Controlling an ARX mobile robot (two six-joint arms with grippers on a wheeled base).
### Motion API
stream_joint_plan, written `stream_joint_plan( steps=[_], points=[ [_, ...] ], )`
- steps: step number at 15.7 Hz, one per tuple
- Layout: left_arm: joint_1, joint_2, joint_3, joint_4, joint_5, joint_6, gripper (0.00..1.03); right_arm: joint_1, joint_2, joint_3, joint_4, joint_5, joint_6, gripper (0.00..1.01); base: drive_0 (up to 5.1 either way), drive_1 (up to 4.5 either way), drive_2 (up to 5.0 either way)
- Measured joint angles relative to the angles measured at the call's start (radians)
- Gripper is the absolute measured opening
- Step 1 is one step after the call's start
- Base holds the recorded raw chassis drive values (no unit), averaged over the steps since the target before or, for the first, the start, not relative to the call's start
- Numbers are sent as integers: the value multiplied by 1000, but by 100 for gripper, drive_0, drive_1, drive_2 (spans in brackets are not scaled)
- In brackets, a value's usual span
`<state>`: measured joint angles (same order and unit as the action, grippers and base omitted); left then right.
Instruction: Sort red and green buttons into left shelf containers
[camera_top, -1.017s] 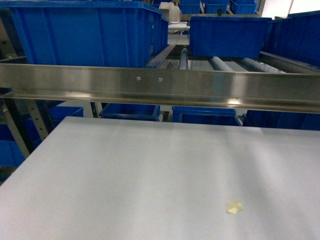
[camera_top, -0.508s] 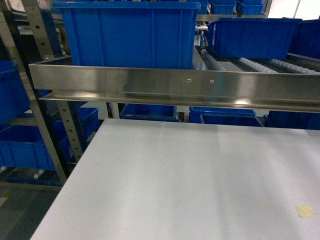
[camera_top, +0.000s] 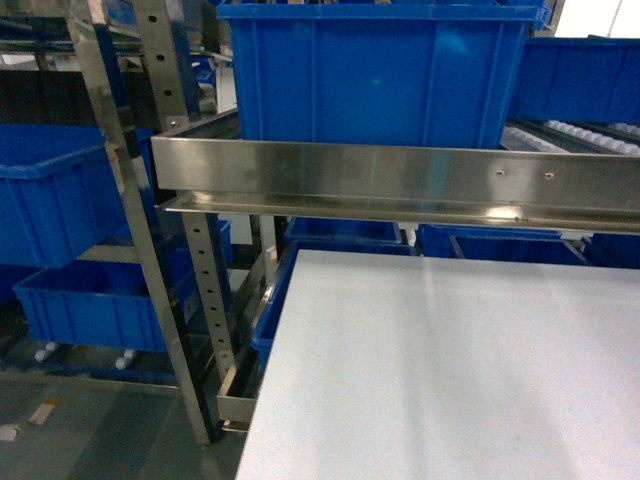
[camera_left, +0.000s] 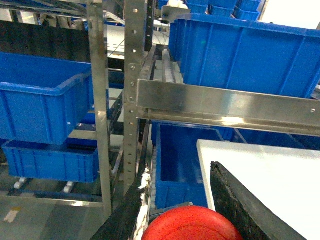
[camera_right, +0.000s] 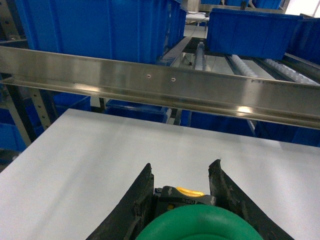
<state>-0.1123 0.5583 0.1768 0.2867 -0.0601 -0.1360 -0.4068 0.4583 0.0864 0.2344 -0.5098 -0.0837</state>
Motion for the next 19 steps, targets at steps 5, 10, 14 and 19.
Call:
stream_joint_plan(
  steps=[5, 10, 14, 19],
  points=[
    [0, 0, 0, 0, 0, 0, 30, 0, -1, 0, 0, 0, 0, 29, -502, 235, 235],
    [0, 0, 0, 0, 0, 0, 30, 0, 0, 0, 2, 0, 0, 29, -495, 241, 241],
    [0, 0, 0, 0, 0, 0, 30, 0, -2, 0, 0, 0, 0, 29, -493, 266, 219],
    [0, 0, 0, 0, 0, 0, 30, 0, 0, 0, 1, 0, 0, 29, -484, 341, 153]
  ],
)
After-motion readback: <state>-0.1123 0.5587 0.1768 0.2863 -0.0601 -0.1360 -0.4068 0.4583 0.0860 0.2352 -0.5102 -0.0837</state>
